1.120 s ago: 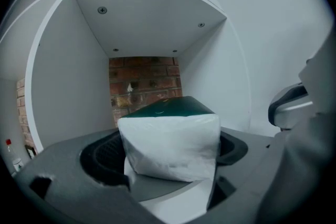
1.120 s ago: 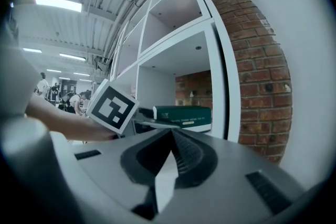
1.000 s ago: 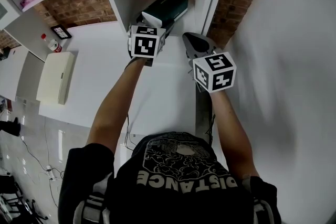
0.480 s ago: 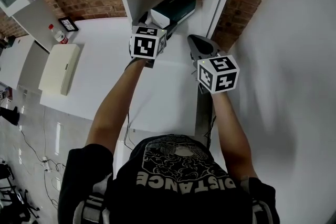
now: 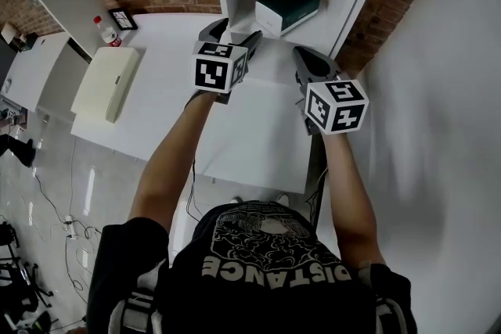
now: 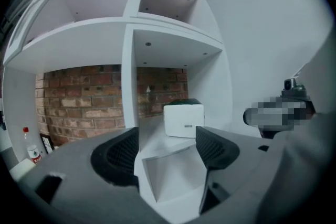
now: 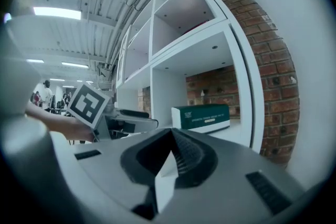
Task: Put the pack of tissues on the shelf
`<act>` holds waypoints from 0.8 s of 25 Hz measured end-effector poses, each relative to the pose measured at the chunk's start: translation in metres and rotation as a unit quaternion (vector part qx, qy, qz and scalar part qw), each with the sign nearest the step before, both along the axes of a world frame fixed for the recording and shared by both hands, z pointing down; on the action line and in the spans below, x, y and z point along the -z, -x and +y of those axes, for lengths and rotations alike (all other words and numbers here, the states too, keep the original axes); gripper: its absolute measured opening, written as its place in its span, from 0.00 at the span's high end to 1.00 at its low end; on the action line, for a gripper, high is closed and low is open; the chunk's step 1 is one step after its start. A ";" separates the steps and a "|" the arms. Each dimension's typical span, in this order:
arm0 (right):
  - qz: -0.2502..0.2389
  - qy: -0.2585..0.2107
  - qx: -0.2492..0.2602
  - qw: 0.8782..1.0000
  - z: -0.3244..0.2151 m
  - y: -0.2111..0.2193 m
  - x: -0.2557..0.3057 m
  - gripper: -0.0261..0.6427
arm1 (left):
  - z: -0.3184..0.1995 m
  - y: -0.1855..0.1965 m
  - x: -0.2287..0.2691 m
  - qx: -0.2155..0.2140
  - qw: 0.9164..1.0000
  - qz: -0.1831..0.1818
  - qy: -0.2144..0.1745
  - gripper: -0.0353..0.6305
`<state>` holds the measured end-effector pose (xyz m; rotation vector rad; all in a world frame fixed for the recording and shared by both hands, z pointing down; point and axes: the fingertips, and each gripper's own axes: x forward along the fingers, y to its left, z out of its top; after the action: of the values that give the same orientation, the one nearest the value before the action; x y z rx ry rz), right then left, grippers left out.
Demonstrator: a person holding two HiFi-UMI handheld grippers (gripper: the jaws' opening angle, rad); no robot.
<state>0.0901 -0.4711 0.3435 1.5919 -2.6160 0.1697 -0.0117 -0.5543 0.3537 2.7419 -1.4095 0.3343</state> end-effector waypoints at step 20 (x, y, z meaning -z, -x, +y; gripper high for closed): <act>0.015 -0.017 0.018 1.000 0.010 0.107 0.004 0.96 | 0.057 0.168 -0.002 0.046 0.999 0.011 0.002 0.88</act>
<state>-0.0169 -0.4610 0.3399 1.5449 -2.6359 0.0984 -0.1796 -0.4973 0.3560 2.6587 -1.5211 0.3021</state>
